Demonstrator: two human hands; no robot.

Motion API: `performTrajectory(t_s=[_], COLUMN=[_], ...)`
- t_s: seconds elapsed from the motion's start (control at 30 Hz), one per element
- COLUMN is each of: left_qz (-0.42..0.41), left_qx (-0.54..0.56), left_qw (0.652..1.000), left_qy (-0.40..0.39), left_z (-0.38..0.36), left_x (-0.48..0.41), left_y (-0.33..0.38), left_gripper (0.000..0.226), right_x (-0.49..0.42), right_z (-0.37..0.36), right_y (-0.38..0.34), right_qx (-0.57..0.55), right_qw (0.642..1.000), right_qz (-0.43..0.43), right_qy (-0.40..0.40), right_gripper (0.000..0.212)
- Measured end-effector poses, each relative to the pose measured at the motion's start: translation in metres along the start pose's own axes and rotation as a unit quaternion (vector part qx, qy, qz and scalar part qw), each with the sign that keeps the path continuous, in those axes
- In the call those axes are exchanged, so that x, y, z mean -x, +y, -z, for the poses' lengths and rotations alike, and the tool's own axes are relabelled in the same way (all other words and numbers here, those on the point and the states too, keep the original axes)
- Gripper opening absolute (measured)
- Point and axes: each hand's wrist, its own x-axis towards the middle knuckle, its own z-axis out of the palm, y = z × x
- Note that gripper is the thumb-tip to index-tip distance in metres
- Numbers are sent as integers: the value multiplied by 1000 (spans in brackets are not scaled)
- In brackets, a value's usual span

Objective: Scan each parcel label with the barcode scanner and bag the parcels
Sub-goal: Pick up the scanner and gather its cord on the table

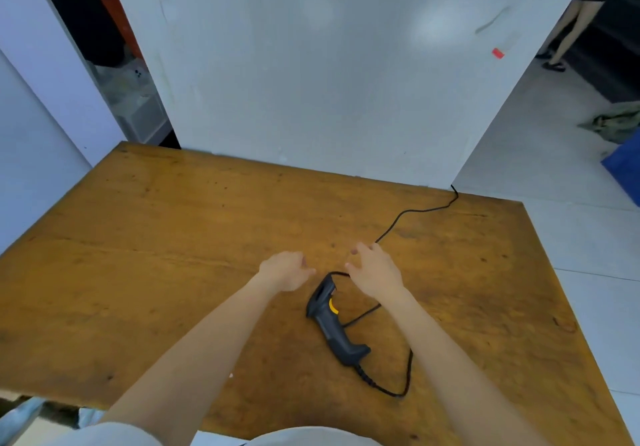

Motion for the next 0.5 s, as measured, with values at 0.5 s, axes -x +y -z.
performTrajectory(t_s=[0.5], left_qz=[11], left_qx=[120], left_qw=[985], left_qy=[-127], left_z=[-74], left_x=[-27], left_y=[10], left_gripper=[70], right_x=[16], right_z=[-30], right_y=[31], right_qx=[-8], right_qw=[998], right_qz=[-49], right_qy=[-30], right_gripper=[40])
